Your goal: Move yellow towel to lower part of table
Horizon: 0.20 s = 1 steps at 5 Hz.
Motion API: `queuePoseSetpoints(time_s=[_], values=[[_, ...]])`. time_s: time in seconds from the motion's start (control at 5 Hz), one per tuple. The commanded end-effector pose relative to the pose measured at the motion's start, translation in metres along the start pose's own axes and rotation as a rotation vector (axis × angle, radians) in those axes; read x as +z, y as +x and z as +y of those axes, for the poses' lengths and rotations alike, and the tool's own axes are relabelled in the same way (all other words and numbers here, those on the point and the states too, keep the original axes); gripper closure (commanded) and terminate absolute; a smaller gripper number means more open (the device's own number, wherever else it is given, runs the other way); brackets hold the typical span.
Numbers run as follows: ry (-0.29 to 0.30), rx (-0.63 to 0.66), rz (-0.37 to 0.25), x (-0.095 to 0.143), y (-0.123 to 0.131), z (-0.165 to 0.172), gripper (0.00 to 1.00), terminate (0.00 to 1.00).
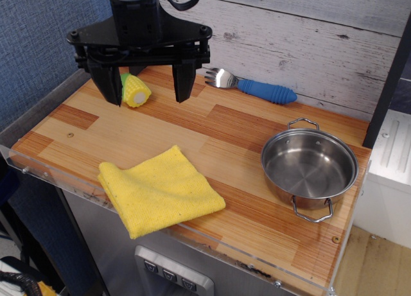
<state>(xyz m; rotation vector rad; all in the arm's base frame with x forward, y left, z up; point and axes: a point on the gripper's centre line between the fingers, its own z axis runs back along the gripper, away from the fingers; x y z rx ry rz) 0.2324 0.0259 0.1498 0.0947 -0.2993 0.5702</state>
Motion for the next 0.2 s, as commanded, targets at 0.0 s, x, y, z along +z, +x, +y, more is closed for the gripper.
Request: queuePoseSetpoints(time_s=[0.0], values=[[-0.02, 0.005, -0.035, 0.0114, 0.0037, -0.0015, 0.0, 1.0]])
